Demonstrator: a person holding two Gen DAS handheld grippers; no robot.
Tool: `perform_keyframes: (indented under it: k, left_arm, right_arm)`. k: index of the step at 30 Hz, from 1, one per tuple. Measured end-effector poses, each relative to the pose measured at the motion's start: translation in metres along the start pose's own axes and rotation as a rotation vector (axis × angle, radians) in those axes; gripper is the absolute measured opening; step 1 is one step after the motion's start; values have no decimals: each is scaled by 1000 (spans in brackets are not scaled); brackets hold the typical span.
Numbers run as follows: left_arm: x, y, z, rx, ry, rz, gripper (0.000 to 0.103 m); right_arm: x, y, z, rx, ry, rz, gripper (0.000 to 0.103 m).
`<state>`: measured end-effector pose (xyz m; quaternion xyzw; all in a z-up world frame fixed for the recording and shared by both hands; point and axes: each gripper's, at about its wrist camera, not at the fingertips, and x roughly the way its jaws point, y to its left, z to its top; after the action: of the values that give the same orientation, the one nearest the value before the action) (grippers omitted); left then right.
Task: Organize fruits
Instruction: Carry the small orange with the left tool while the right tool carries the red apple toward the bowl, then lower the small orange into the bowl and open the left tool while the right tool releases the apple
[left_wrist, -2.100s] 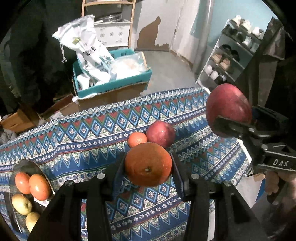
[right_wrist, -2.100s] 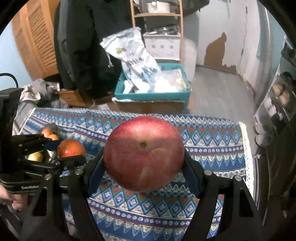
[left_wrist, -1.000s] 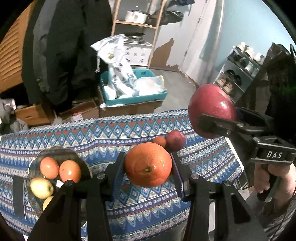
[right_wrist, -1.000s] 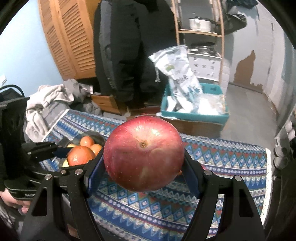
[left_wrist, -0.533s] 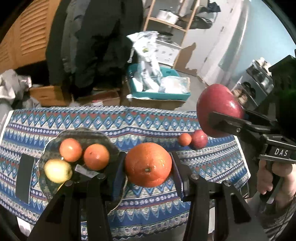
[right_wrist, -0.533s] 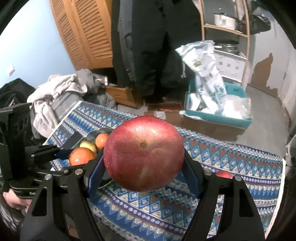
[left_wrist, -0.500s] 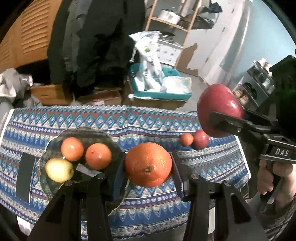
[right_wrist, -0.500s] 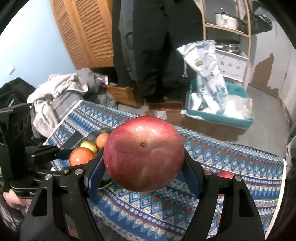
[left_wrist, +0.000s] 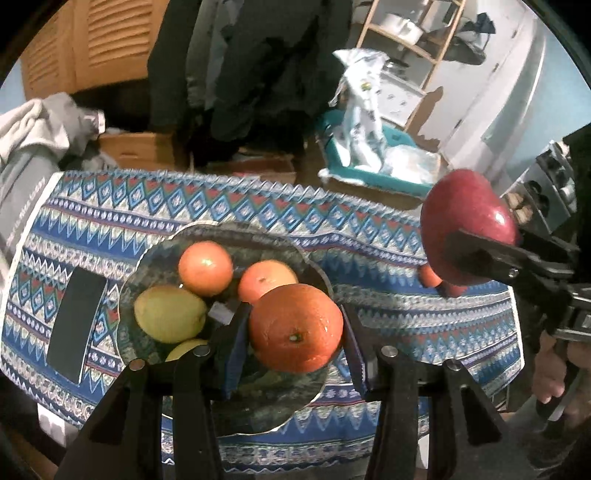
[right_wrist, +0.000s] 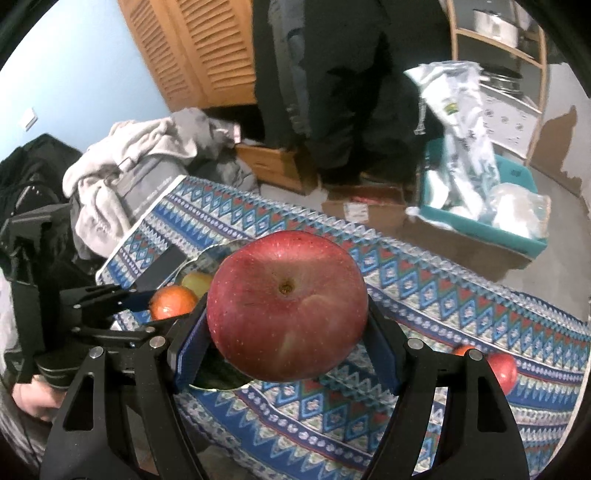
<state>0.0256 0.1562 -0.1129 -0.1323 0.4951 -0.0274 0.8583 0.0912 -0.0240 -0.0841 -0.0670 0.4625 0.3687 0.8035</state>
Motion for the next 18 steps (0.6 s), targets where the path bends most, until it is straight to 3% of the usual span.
perform_keyframes:
  k: [18]
  left_arm:
    - [62,45,-16,-85,139,73,48]
  right_arm:
    - [74,22,-10,-17,138,56,76]
